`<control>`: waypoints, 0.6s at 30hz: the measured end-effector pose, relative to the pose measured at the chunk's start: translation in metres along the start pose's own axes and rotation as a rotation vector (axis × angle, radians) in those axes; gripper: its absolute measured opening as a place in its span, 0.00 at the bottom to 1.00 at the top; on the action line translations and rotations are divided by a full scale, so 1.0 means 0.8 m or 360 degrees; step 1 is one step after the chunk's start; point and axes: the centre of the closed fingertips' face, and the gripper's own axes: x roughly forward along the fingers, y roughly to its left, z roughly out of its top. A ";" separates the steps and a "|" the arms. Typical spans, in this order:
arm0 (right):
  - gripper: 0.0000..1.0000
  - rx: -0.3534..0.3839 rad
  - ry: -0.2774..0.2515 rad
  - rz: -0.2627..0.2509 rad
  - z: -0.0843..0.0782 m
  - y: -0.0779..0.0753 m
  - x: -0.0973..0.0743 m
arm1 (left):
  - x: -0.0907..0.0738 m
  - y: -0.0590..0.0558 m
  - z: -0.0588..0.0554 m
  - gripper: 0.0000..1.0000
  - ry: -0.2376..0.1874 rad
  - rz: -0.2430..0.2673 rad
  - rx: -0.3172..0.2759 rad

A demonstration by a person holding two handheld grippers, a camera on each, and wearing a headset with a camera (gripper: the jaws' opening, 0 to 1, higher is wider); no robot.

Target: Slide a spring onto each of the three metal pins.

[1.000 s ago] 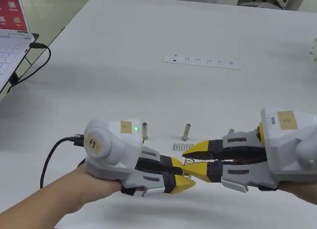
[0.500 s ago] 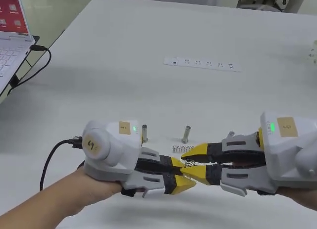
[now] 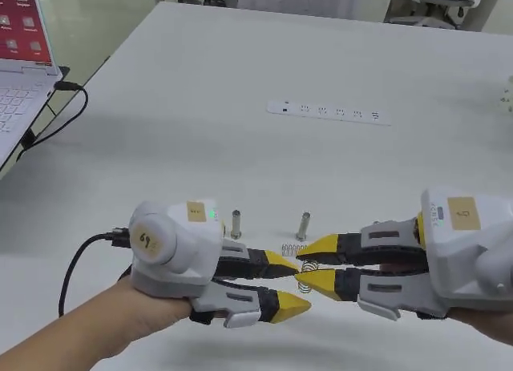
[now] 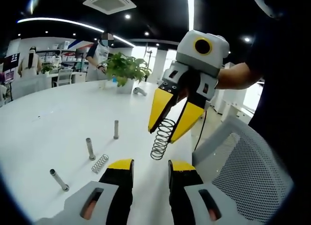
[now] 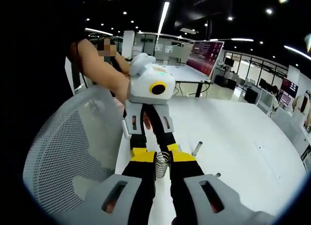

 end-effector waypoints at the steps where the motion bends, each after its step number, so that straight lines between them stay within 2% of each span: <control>1: 0.07 0.0003 -0.0001 -0.0002 0.000 0.000 0.000 | -0.002 0.001 -0.001 0.23 0.0002 0.0008 0.0002; 8: 0.07 0.0001 -0.0004 -0.0036 0.000 -0.004 -0.002 | -0.015 0.017 -0.008 0.35 0.0016 0.0105 -0.0017; 18: 0.08 -0.0004 0.0005 -0.0070 -0.006 -0.010 -0.006 | -0.033 0.031 -0.012 0.43 0.0001 0.0194 -0.0042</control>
